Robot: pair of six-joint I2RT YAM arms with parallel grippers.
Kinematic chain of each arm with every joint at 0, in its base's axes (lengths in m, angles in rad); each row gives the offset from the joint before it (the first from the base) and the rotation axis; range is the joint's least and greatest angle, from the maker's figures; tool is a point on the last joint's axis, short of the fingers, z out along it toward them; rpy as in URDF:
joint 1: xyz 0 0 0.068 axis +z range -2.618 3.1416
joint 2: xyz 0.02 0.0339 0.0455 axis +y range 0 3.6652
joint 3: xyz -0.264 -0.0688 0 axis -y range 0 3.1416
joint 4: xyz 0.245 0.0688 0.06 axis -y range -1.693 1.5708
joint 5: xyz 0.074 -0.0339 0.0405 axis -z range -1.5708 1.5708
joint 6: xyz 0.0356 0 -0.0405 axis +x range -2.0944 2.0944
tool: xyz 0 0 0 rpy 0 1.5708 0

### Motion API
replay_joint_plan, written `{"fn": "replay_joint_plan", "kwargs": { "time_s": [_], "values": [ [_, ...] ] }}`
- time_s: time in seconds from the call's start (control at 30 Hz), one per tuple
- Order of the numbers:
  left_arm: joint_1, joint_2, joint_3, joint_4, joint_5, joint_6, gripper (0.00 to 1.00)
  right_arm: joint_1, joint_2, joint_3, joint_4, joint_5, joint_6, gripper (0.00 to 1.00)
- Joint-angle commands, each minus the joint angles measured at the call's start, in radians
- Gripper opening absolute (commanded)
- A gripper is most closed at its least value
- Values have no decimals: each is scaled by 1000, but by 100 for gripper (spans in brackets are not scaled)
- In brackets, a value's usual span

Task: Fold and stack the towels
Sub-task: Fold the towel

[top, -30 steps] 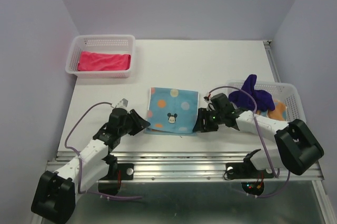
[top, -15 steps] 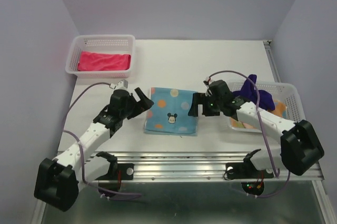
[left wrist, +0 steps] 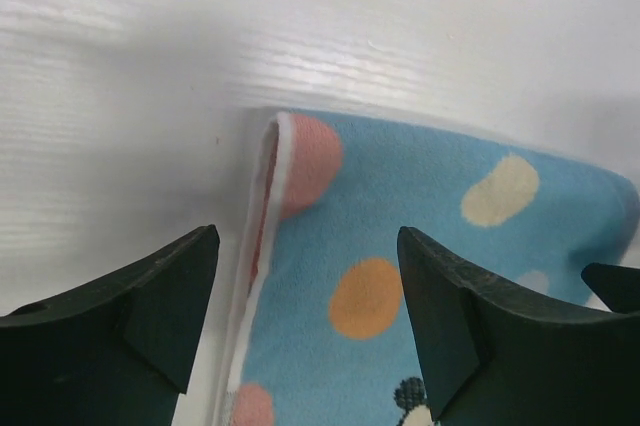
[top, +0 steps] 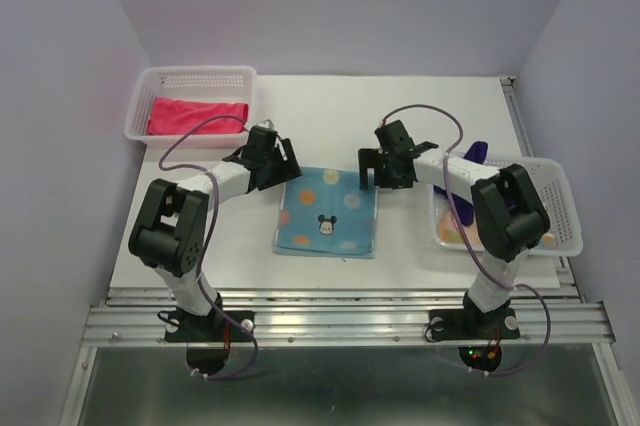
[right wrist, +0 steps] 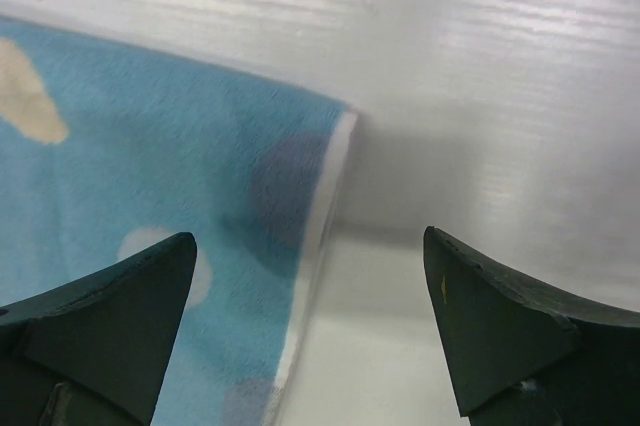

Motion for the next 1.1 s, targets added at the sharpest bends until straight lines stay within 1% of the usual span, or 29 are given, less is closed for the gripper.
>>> {"fn": "replay_joint_plan", "kwargs": {
  "time_s": [0.0, 0.1, 0.17, 0.2, 0.3, 0.33, 0.37, 0.43, 0.47, 0.5, 0.53, 0.57, 0.6, 0.63, 0.67, 0.7, 0.73, 0.77, 0.87, 0.9, 0.93, 0.97, 1.03, 1.07],
  "values": [
    [24, 76, 95, -2, 15, 56, 80, -32, 54, 91, -21, 51, -56, 100],
    [29, 165, 146, -5, 28, 50, 69, -52, 106, 116, -19, 52, -57, 98],
    [29, 185, 164, -3, 32, 50, 66, -59, 122, 120, -15, 42, -63, 96],
    [29, 193, 169, -5, 29, 53, 65, -63, 127, 125, -5, 25, -69, 93],
    [30, 221, 184, -5, 19, 56, 61, -82, 143, 134, 10, -6, -76, 91],
    [30, 225, 192, -5, 19, 56, 59, -85, 147, 137, 15, -12, -79, 91],
    [30, 231, 195, -8, 19, 58, 56, -86, 153, 139, 18, -18, -82, 86],
    [30, 251, 201, -8, 25, 61, 52, -92, 159, 145, 30, -29, -91, 81],
    [30, 257, 203, -8, 26, 62, 45, -95, 169, 148, 33, -32, -96, 77],
    [30, 271, 203, -8, 28, 61, 43, -97, 173, 149, 38, -43, -108, 67],
    [30, 277, 206, -8, 29, 59, 36, -98, 179, 152, 41, -47, -112, 61],
    [30, 283, 212, -8, 32, 62, 34, -100, 185, 154, 44, -47, -115, 57],
    [30, 293, 215, -8, 46, 62, 31, -100, 197, 156, 47, -85, -122, 51],
    [30, 297, 218, -8, 48, 65, 23, -98, 203, 154, 51, -99, -125, 48],
    [30, 299, 220, -8, 49, 65, 18, -100, 206, 154, 56, -106, -129, 44],
    [30, 300, 220, -8, 48, 67, 15, -100, 214, 156, 59, -115, -132, 37],
    [30, 300, 220, -8, 46, 65, 5, -100, 225, 157, 61, -126, -135, 33],
    [30, 299, 221, -8, 43, 65, 1, -100, 232, 157, 61, -129, -135, 30],
    [30, 288, 221, -8, 31, 70, 0, -98, 234, 154, 61, -152, -149, 16],
    [30, 276, 221, -8, 19, 70, 0, -100, 228, 146, 73, -159, -158, 9],
    [30, 267, 224, -8, 14, 72, 0, -100, 210, 142, 79, -166, -165, 4],
    [30, 256, 223, -8, 8, 72, 0, -100, 197, 139, 87, -166, -171, 2],
    [30, 207, 210, 1, 0, 73, 0, -100, 167, 131, 93, -146, -172, 1],
    [30, 184, 172, 15, 2, 72, 0, -100, 125, 119, 96, -152, -172, 1]
  ]
}}
